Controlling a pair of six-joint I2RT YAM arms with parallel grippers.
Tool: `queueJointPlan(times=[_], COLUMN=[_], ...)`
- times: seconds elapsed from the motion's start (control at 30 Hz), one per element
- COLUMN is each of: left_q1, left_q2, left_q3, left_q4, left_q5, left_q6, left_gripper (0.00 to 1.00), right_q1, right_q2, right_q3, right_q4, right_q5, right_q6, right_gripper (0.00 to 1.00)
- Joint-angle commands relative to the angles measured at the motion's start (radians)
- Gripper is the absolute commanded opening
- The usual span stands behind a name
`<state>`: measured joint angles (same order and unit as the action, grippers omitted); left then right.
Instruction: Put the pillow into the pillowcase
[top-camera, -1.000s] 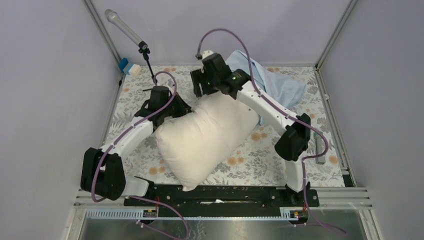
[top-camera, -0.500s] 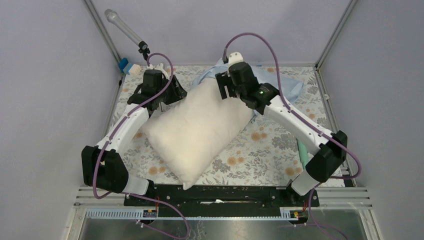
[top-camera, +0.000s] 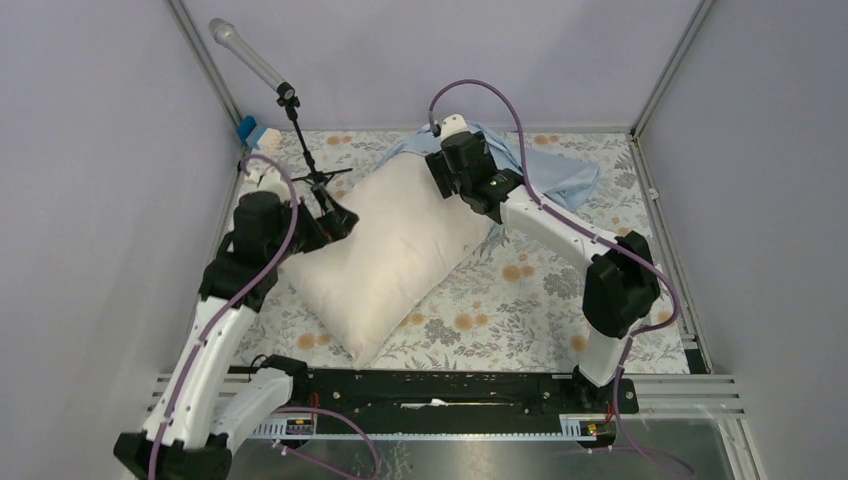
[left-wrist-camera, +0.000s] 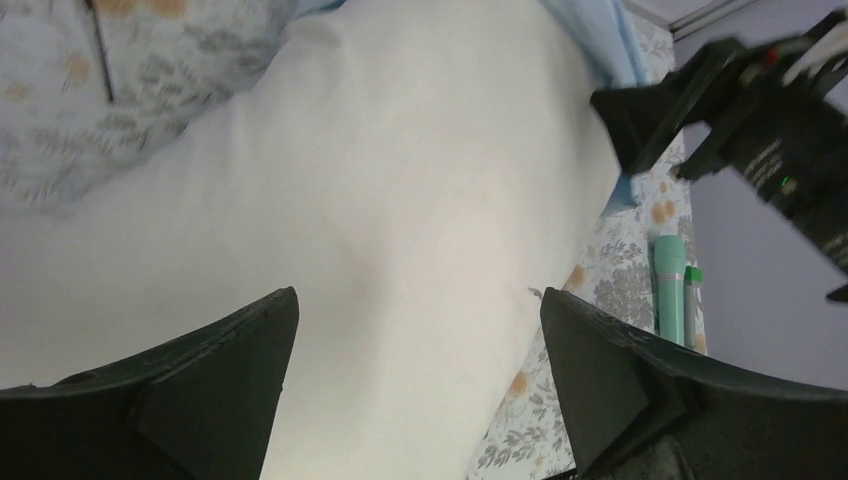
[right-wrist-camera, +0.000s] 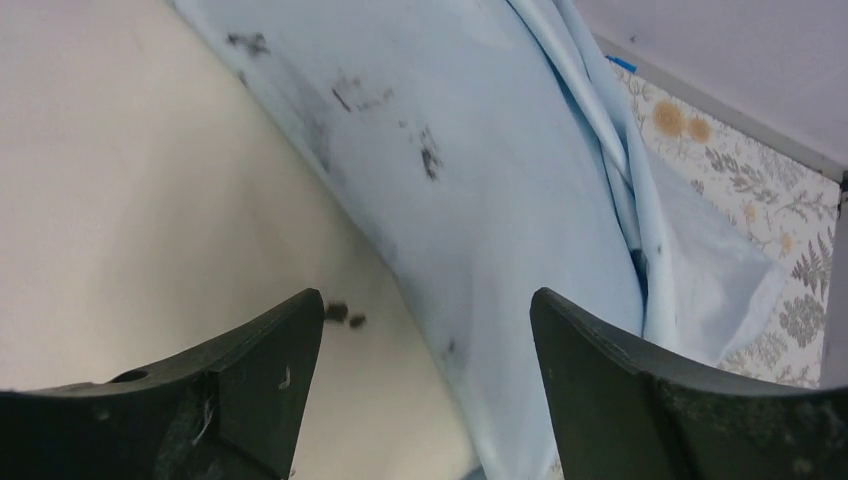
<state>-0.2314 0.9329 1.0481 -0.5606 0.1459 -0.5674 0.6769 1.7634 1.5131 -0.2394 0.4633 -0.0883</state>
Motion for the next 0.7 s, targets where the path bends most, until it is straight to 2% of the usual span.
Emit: queueJointPlan(times=[0.0, 0.13, 0.3, 0.43, 0.53, 0.67], left_q1=[0.0, 0.001, 0.0, 0.0, 0.0, 0.0], left_q2=[-0.157, -0.271, -0.347, -0.378, -0.398, -0.433], left_q3=[-0.135, -0.231, -0.372, -0.433, -0.42, -0.375], left_q4=[-0.127, -0.206, -0.145, -0.136, -0.174, -0.232], left_q5=[-0.103, -0.127, -0.029, -0.027, -0.07, -0.086], left_q6=[-0.111, -0.187, -0.267, -0.284, -0.308, -0.347], left_gripper=[0.99, 0.99, 0.99, 0.99, 0.99, 0.99], right_q1=[-0.009, -0.01, -0.016, -0.019, -0.022, -0.023], right_q2=[0.096, 0.139, 0.173, 0.192, 0.205, 0.213], right_q3=[0.096, 0.104, 0.128, 0.155, 0.174, 0.203], right_q4=[0.042, 0.049, 0.063, 0.065, 0.065, 0.039], right_q5=[0.037, 0.076, 0.164, 0.196, 0.205, 0.191], right_q6=[-0.051, -0.045, -0.055, -0.06, -0.062, -0.049], right_gripper=[0.82, 0.78, 0.7, 0.64, 0.54, 0.29])
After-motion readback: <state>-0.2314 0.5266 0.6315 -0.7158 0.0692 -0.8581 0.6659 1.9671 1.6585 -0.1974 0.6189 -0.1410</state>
